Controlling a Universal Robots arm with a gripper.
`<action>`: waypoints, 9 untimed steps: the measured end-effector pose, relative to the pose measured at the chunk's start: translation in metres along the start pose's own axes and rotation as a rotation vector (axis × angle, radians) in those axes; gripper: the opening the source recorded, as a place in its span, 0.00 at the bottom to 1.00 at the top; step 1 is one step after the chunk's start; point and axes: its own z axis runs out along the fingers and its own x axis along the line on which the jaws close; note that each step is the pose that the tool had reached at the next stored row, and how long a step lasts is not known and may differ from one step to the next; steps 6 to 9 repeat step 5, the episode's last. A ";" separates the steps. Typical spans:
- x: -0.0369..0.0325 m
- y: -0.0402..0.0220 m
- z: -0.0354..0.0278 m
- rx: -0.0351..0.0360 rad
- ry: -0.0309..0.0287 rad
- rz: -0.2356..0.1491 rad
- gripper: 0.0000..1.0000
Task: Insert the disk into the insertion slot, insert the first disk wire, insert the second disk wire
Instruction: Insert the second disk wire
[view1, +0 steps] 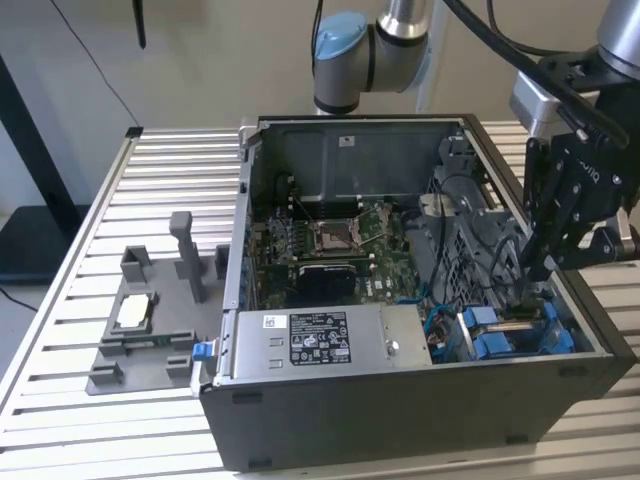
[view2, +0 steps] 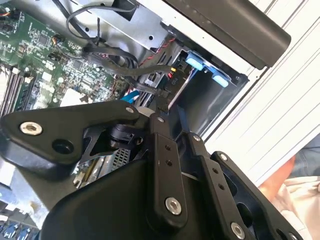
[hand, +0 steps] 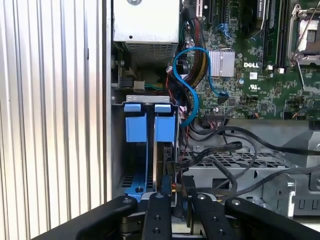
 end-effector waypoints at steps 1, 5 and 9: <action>0.0000 0.0000 0.0000 0.0000 0.0001 0.000 0.24; 0.0000 0.0000 -0.0001 0.0000 0.0004 0.000 0.24; 0.0000 0.0000 -0.0001 0.0000 0.0004 0.000 0.24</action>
